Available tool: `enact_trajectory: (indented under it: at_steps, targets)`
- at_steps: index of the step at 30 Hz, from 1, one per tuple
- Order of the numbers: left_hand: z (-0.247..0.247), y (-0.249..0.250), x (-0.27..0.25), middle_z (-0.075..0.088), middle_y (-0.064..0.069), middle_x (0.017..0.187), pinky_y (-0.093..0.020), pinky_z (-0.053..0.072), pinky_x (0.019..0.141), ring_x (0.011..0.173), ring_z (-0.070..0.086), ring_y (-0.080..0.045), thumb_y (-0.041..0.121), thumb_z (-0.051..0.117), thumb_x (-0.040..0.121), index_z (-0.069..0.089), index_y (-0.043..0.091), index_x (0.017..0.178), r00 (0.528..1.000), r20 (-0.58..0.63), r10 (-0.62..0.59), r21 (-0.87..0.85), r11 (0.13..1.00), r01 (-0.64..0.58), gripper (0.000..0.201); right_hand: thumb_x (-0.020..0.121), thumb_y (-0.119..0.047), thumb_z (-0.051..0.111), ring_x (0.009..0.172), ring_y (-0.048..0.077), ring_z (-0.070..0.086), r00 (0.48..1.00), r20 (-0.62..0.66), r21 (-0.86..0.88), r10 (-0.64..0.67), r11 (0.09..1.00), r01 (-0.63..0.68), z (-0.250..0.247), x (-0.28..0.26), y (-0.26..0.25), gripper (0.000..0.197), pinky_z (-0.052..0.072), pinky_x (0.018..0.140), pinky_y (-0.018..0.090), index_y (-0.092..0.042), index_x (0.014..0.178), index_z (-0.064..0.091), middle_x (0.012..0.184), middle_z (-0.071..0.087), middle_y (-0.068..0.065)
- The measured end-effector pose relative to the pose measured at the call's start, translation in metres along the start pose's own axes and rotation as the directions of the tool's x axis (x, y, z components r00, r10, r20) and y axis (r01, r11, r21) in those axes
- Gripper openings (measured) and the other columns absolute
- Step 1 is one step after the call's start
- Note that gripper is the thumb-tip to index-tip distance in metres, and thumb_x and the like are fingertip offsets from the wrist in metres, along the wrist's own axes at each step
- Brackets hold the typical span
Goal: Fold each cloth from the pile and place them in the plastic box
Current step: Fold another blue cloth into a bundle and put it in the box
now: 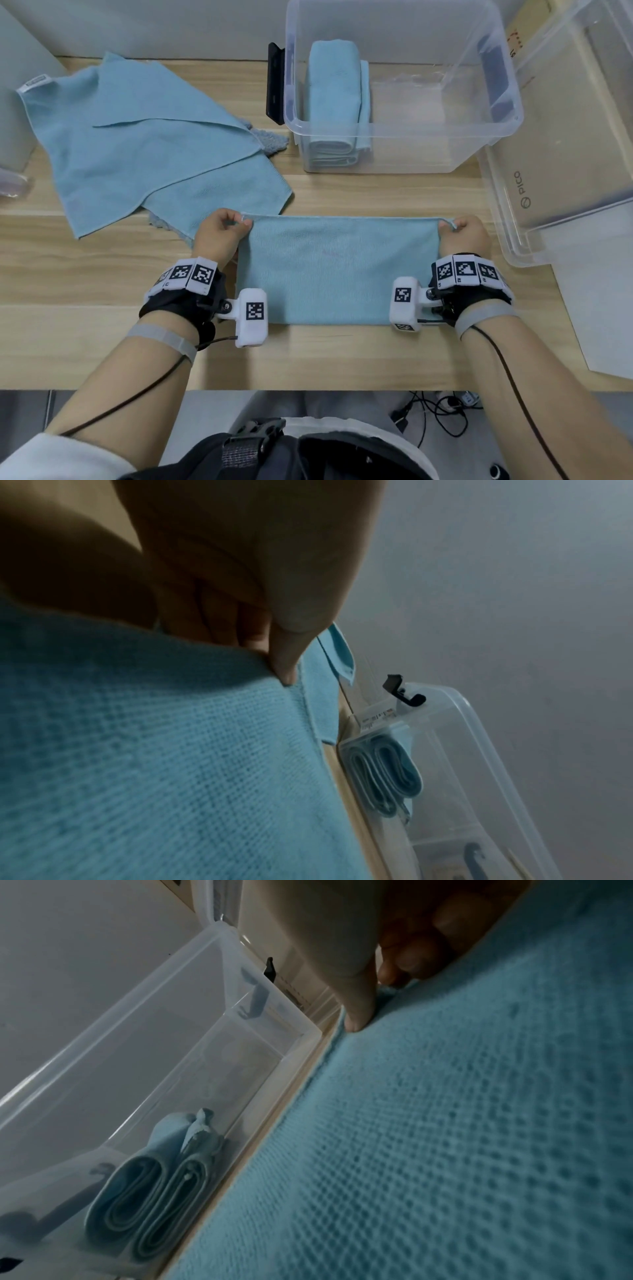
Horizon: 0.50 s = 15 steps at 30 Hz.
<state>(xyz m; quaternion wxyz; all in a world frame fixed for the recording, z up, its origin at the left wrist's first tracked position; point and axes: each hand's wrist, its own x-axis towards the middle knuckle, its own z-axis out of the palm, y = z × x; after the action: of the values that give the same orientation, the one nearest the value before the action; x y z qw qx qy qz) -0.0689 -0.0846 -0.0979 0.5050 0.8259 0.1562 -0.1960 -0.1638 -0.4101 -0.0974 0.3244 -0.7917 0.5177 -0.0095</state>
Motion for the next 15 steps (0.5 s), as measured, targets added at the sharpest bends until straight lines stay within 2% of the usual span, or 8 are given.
enact_trajectory:
  at_steps: [2, 6, 8, 10, 11, 12, 14, 15]
  targets:
    - [0.0, 0.001, 0.001, 0.05, 0.0, 0.068, -0.04, 0.047, 0.069, 0.073, 0.051, -0.022, 0.025, 0.066, 0.081, 0.049, 0.024, 0.067, 1.0, -0.02, -0.011, 0.007, 1.0, 0.011, 0.023, 0.085, -0.021, 0.053, 0.077, 0.025, 0.049, 1.0, -0.014, 0.01, 0.015, 1.0, -0.015, 0.0, -0.001, -0.003, 0.011, 0.035, 0.067, 0.029, -0.018, 0.096, 0.053, 0.105, 0.063, 0.012]
    - [-0.006, 0.005, -0.003, 0.053, -0.002, 0.073, -0.047, 0.052, 0.072, 0.074, 0.056, -0.023, 0.027, 0.072, 0.077, 0.049, 0.021, 0.069, 0.999, -0.041, -0.006, -0.016, 1.0, 0.005, 0.025, 0.084, -0.014, 0.053, 0.082, 0.021, 0.047, 1.0, -0.01, 0.086, 0.016, 0.996, -0.015, -0.011, -0.008, -0.013, 0.032, 0.035, 0.069, 0.027, -0.015, 0.115, 0.048, 0.113, 0.059, 0.007]
    - [-0.013, 0.004, -0.009, 0.057, -0.006, 0.075, -0.041, 0.053, 0.067, 0.062, 0.057, -0.024, 0.028, 0.075, 0.073, 0.048, 0.019, 0.07, 0.998, -0.07, -0.004, -0.017, 1.0, 0.003, 0.029, 0.083, -0.01, 0.052, 0.079, 0.016, 0.051, 0.999, 0.01, 0.209, -0.036, 0.977, 0.033, -0.014, -0.019, -0.024, 0.033, 0.037, 0.065, 0.025, -0.018, 0.115, 0.049, 0.098, 0.057, -0.001]
    - [-0.02, 0.001, -0.015, 0.065, -0.011, 0.075, -0.035, 0.052, 0.064, 0.057, 0.06, -0.023, 0.032, 0.077, 0.07, 0.051, 0.017, 0.069, 0.998, -0.033, -0.045, 0.072, 0.996, 0.047, 0.031, 0.083, -0.006, 0.053, 0.06, 0.007, 0.054, 0.986, 0.135, 0.38, -0.094, 0.924, 0.035, -0.008, -0.037, -0.04, 0.026, 0.039, 0.052, 0.017, -0.019, 0.106, 0.052, 0.079, 0.053, -0.007]
    - [-0.023, 0.001, -0.02, 0.067, -0.012, 0.074, -0.033, 0.051, 0.065, 0.058, 0.061, -0.023, 0.036, 0.078, 0.069, 0.054, 0.015, 0.068, 0.996, 0.01, -0.089, 0.149, 0.985, 0.086, 0.032, 0.084, -0.003, 0.052, 0.05, 0.003, 0.052, 0.954, 0.278, 0.444, -0.112, 0.896, -0.024, -0.002, -0.051, -0.049, 0.024, 0.038, 0.045, 0.015, -0.019, 0.102, 0.052, 0.076, 0.052, -0.005]
    - [-0.024, 0.0, -0.023, 0.069, -0.012, 0.073, -0.033, 0.052, 0.066, 0.06, 0.063, -0.024, 0.039, 0.078, 0.067, 0.057, 0.013, 0.068, 0.991, 0.052, -0.126, 0.227, 0.968, 0.111, 0.033, 0.086, -0.002, 0.05, 0.045, 0.004, 0.051, 0.883, 0.452, 0.472, -0.126, 0.874, -0.117, 0.006, -0.066, -0.057, 0.022, 0.038, 0.042, 0.016, -0.019, 0.101, 0.05, 0.074, 0.054, -0.002]
    - [-0.023, 0.001, -0.028, 0.069, -0.013, 0.069, -0.035, 0.054, 0.069, 0.063, 0.064, -0.026, 0.043, 0.079, 0.064, 0.06, 0.01, 0.065, 0.977, 0.102, -0.185, 0.325, 0.935, 0.143, 0.038, 0.09, -0.006, 0.049, 0.054, 0.01, 0.057, 0.654, 0.746, 0.405, -0.128, 0.867, -0.292, 0.023, -0.096, -0.068, 0.021, 0.044, 0.05, 0.021, -0.02, 0.106, 0.047, 0.076, 0.058, 0.001]
    - [-0.021, 0.002, -0.03, 0.068, -0.012, 0.066, -0.035, 0.053, 0.068, 0.063, 0.064, -0.026, 0.044, 0.08, 0.063, 0.061, 0.009, 0.063, 0.973, 0.115, -0.2, 0.352, 0.924, 0.148, 0.04, 0.091, -0.01, 0.05, 0.061, 0.014, 0.059, 0.556, 0.822, 0.353, -0.124, 0.877, -0.326, 0.032, -0.106, -0.068, 0.023, 0.046, 0.057, 0.025, -0.022, 0.11, 0.045, 0.079, 0.059, 0.001]
